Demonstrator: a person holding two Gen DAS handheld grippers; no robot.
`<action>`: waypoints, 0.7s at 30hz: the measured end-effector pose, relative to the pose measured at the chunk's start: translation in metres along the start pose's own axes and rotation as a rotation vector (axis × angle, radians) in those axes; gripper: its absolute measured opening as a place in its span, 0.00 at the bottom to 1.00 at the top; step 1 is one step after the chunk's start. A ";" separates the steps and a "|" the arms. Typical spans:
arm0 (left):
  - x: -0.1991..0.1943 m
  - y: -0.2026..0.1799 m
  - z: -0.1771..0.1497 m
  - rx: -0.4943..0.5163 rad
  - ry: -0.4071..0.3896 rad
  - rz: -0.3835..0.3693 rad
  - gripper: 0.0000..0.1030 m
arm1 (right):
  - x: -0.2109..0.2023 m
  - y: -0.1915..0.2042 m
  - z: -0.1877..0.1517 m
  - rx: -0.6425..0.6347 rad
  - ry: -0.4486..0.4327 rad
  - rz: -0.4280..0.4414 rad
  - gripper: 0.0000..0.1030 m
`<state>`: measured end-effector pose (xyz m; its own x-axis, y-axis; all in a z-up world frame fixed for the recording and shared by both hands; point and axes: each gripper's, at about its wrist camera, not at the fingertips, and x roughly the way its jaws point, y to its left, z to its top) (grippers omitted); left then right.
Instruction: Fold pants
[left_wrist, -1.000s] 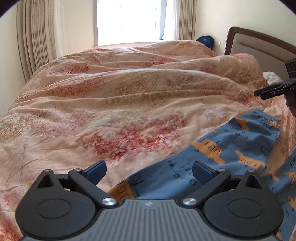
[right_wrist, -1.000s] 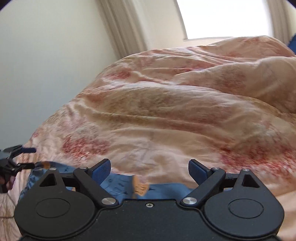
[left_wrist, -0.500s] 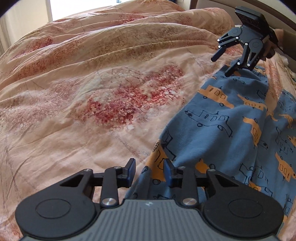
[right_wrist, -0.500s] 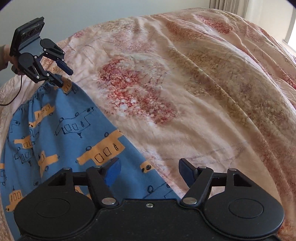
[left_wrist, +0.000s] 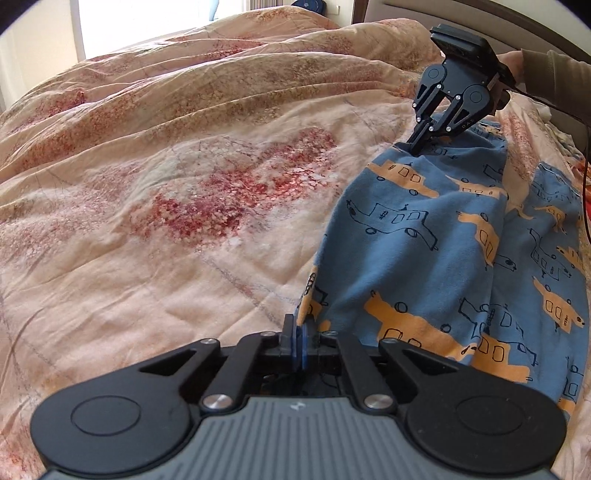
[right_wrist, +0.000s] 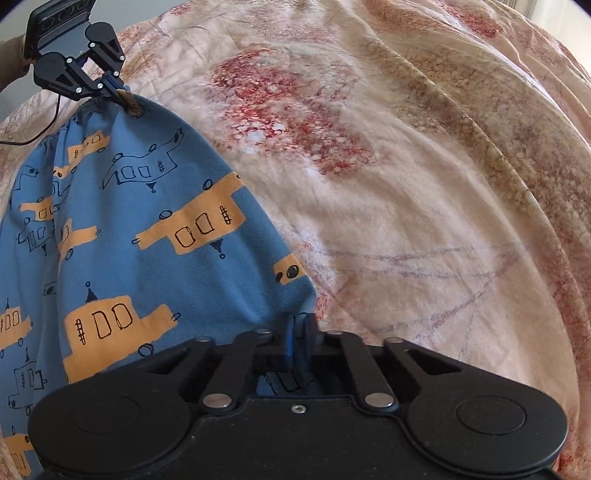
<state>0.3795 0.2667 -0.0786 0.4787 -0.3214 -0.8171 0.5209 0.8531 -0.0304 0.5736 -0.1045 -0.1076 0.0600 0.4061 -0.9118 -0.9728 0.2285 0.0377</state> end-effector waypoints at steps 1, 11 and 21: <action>-0.002 0.000 0.000 0.000 -0.013 0.021 0.01 | -0.003 0.001 0.000 -0.006 -0.011 -0.002 0.02; -0.005 0.019 0.002 -0.114 -0.116 0.236 0.00 | -0.028 -0.017 0.021 0.034 -0.221 -0.235 0.02; -0.025 -0.016 0.006 -0.077 -0.192 0.489 0.63 | -0.075 -0.038 -0.028 0.335 -0.364 -0.359 0.82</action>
<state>0.3632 0.2590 -0.0543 0.7774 0.0575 -0.6263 0.1551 0.9475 0.2796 0.6002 -0.1686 -0.0522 0.5014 0.5146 -0.6956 -0.7579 0.6491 -0.0661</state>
